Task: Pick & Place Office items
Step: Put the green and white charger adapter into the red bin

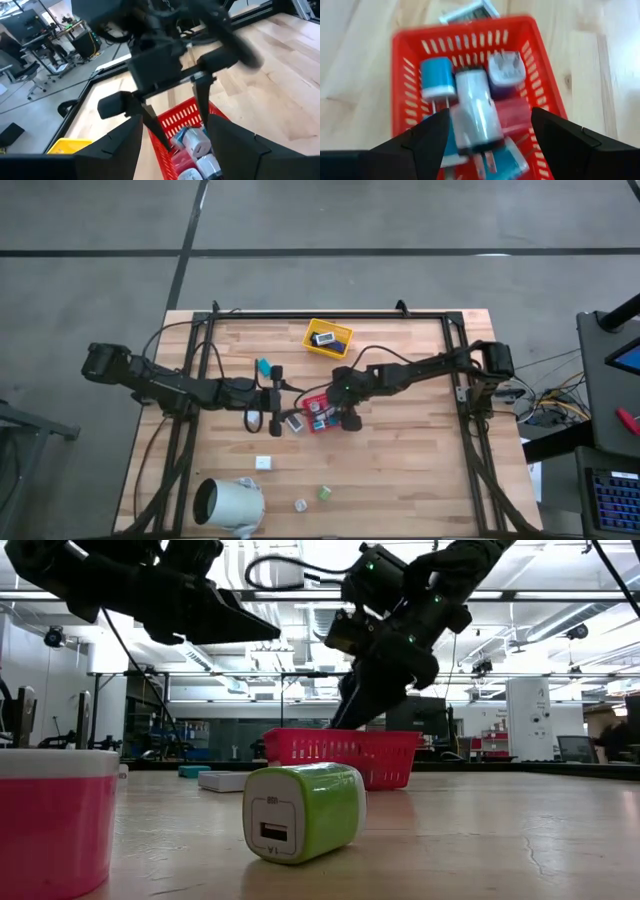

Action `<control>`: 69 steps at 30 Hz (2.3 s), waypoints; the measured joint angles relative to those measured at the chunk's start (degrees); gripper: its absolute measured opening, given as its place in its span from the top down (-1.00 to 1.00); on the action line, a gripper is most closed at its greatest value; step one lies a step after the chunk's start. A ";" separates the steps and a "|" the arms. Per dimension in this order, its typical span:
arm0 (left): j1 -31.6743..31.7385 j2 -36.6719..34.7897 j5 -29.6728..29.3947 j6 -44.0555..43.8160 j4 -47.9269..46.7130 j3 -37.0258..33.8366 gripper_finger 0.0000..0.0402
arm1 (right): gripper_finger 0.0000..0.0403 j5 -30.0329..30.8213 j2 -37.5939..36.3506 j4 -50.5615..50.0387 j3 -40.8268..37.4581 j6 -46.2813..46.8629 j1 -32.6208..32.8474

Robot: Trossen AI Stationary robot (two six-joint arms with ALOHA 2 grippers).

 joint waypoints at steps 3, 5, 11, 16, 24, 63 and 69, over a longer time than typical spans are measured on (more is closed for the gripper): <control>0.00 -0.85 -0.14 -0.02 -0.79 0.00 -0.13 | -0.36 -0.01 -0.73 0.01 0.16 -0.53 0.80; 0.00 -1.65 -0.82 -0.03 -1.94 0.00 -0.13 | -0.36 -0.02 -1.39 -0.02 0.18 -0.68 1.46; 0.00 -5.23 -1.45 -0.30 -2.99 -1.64 -0.13 | -0.36 -0.04 -4.19 -0.13 0.15 -0.84 5.31; 0.10 -8.18 -4.37 -1.47 -2.79 -3.93 -0.13 | -0.36 -0.31 -5.70 -0.69 0.15 -0.96 10.83; 0.30 -9.30 -5.74 -2.83 -2.43 -5.79 -0.13 | -0.36 -0.48 -5.78 0.51 0.18 2.08 20.06; 1.13 -9.37 -6.44 -4.03 -1.81 -7.32 -0.13 | -0.36 -0.06 15.14 -4.46 18.64 2.42 28.11; 1.20 -9.37 -6.59 -4.40 -1.80 -7.45 -0.13 | -0.36 0.33 16.06 -4.00 18.60 2.31 28.11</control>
